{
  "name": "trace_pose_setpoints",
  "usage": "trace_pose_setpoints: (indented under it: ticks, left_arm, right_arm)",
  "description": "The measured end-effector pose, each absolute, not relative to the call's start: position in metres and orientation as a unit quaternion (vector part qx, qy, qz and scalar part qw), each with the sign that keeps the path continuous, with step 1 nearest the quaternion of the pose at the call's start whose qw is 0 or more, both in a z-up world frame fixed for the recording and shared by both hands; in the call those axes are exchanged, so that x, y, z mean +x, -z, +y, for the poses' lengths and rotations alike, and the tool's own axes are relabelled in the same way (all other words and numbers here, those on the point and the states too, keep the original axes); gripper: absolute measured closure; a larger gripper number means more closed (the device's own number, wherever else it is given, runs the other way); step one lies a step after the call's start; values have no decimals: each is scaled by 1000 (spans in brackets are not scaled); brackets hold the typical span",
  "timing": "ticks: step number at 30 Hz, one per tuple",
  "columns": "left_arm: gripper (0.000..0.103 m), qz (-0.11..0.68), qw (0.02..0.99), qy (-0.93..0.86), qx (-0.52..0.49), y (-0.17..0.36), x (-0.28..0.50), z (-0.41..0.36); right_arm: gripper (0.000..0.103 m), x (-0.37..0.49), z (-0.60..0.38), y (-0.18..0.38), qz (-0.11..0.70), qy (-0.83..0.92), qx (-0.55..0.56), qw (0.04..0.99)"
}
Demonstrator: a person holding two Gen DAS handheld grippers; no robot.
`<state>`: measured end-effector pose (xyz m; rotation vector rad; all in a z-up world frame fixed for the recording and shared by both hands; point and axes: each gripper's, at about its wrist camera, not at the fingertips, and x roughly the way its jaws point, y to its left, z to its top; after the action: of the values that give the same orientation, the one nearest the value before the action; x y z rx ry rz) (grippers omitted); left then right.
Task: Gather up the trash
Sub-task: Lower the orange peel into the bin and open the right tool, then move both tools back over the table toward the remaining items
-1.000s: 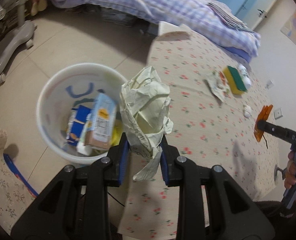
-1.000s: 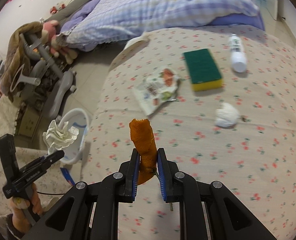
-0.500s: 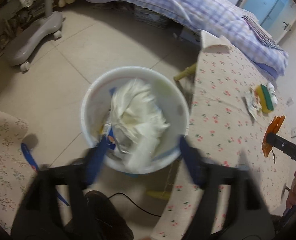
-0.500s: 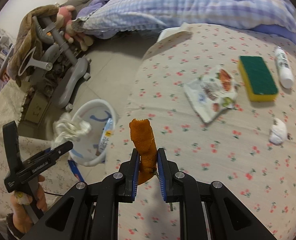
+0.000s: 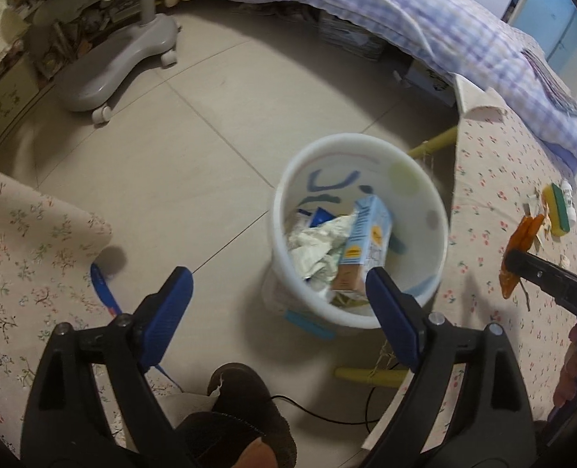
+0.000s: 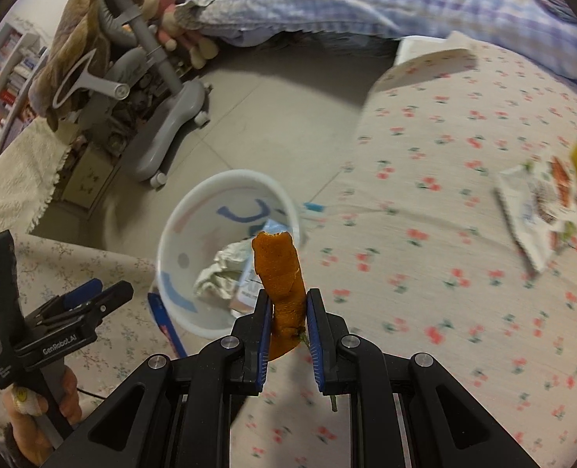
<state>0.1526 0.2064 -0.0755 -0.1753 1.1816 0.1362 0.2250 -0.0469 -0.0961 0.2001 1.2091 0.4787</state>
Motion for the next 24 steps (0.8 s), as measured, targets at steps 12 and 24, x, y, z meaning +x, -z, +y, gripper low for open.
trace_pose_setpoints:
  ticks: [12, 24]
  left_arm:
    - [13, 557, 821, -70, -103, 75, 151, 224]
    - [13, 550, 828, -56, -90, 69, 148, 212]
  right_arm:
    - [77, 237, 2, 102, 543, -254, 100, 794]
    - [15, 222, -35, 64, 478, -239, 100, 839]
